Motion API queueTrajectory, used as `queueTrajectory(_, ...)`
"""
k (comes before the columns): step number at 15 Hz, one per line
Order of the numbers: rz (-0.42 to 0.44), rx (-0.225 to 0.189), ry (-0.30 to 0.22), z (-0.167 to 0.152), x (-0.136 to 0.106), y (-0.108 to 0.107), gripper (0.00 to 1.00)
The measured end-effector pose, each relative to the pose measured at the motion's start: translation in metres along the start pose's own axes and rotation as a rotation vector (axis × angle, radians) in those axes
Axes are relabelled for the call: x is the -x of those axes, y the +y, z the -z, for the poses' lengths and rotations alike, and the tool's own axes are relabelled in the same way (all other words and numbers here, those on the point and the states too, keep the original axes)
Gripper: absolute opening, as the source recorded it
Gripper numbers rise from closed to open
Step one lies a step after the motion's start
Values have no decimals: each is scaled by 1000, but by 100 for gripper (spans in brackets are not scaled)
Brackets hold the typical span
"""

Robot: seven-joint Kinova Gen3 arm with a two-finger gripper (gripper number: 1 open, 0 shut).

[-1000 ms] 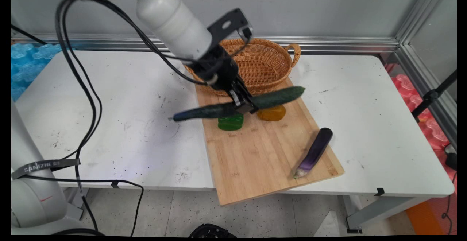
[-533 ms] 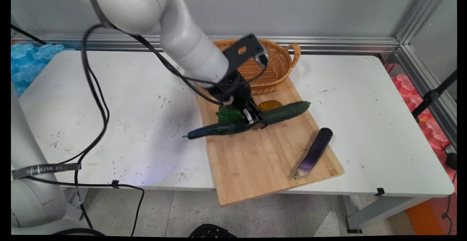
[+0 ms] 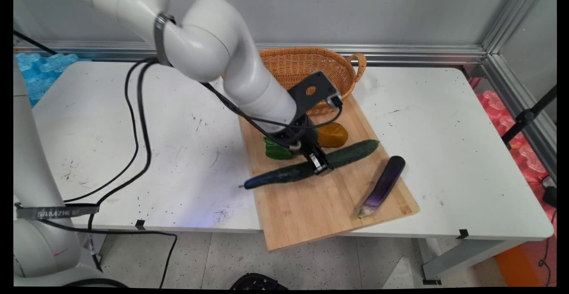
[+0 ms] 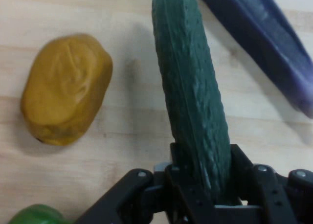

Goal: Place the picked object on the cutting board

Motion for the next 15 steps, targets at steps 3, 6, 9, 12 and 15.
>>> queueTrajectory(3,18,-7,-7,-13,2,2,0)
queueTrajectory(6,33,-16,-17,-25,5,3,0)
queueTrajectory(9,39,-20,-24,-32,10,3,100)
queueTrajectory(12,34,-15,-20,-35,11,5,100)
queueTrajectory(15,21,-10,-9,-33,11,6,100)
